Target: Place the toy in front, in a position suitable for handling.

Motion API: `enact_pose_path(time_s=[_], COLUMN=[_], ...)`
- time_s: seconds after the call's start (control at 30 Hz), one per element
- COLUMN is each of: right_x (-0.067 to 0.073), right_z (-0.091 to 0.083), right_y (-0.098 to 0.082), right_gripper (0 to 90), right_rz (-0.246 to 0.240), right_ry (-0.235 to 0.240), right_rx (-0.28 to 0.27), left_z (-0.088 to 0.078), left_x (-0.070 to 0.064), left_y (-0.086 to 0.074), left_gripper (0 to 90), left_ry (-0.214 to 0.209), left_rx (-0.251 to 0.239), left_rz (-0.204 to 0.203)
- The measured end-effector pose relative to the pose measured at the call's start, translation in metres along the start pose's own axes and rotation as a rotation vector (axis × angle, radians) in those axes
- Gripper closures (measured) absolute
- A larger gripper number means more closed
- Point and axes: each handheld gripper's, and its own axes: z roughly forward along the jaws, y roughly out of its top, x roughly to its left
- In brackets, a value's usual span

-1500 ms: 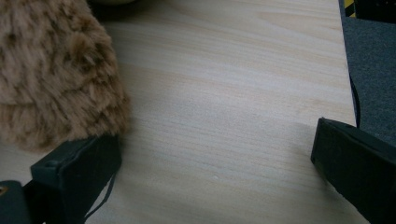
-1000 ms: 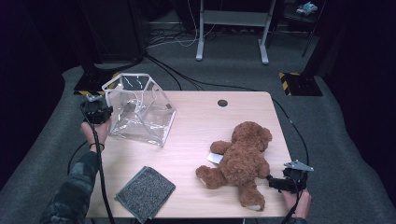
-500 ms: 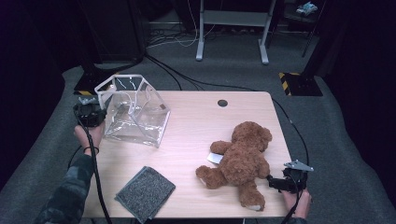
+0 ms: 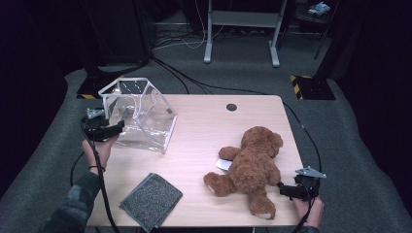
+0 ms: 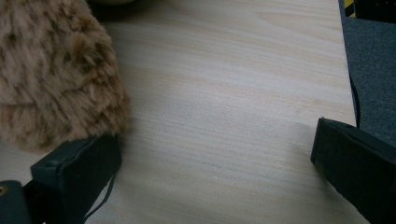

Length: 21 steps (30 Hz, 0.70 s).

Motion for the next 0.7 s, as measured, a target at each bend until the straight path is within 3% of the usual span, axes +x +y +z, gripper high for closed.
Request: enact_pose_path(time_s=[0.1,0.33,0.37,0.6,0.7], right_x=[0.0,0.0,0.0,0.0,0.0], right_z=[0.0,0.0,0.0,0.0,0.0], right_y=[0.0,0.0,0.0,0.0,0.0], right_gripper=[1.1,1.1,1.1,1.1,1.1], right_rz=[-0.001,-0.004,0.0,0.0,0.0], right_ry=[0.0,0.001,0.0,0.0,0.0], right_rx=[0.0,-0.002,0.0,0.0,0.0], left_z=[-0.002,-0.006,-0.007,-0.009,-0.004], left_x=[-0.021,-0.038,-0.044,-0.063,-0.072], left_y=[-0.007,-0.014,-0.017,-0.019,-0.015], left_gripper=[32.4,29.5,29.1,28.8,35.9], left_ry=[-0.063,-0.123,-0.147,-0.205,-0.207], left_rx=[0.019,0.032,0.038,0.037,0.043], left_rz=[0.035,0.056,0.054,0.081,0.094])
